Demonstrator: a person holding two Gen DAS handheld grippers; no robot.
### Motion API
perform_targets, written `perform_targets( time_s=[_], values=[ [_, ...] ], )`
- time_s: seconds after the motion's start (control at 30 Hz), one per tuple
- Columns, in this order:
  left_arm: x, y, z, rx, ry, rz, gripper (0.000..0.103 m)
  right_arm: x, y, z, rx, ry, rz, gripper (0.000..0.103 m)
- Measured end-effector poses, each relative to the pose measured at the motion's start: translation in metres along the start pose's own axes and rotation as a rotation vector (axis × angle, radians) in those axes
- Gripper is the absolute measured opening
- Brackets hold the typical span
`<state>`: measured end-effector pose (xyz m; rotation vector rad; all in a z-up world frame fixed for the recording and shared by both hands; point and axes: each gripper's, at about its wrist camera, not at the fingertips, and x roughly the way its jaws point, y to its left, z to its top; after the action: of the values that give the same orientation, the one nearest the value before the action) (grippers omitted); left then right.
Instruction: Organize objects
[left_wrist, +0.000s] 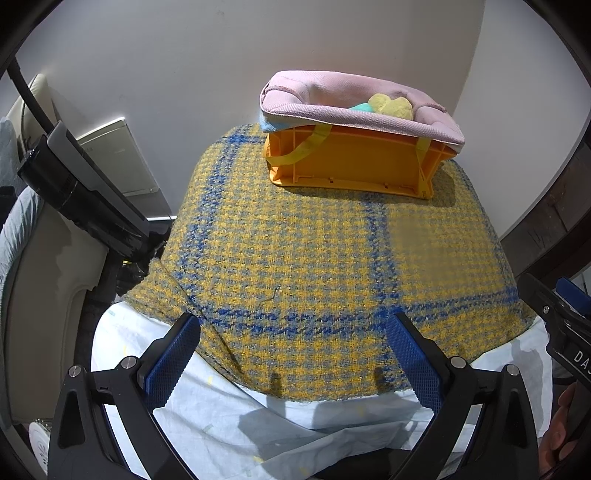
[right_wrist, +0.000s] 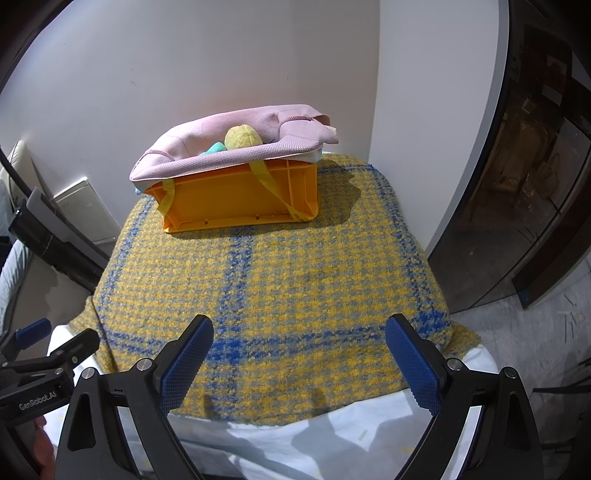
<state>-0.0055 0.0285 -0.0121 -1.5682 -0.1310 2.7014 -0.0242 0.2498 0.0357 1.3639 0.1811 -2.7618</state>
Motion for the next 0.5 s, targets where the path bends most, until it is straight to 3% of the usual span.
perform_targets(
  time_s=[0.5],
  values=[
    [0.0000, 0.0009, -0.0005, -0.002, -0.001, -0.002, 0.103, 0.0003, -0.0002, -0.0001, -0.001, 0.001, 0.001, 0.094]
  ],
)
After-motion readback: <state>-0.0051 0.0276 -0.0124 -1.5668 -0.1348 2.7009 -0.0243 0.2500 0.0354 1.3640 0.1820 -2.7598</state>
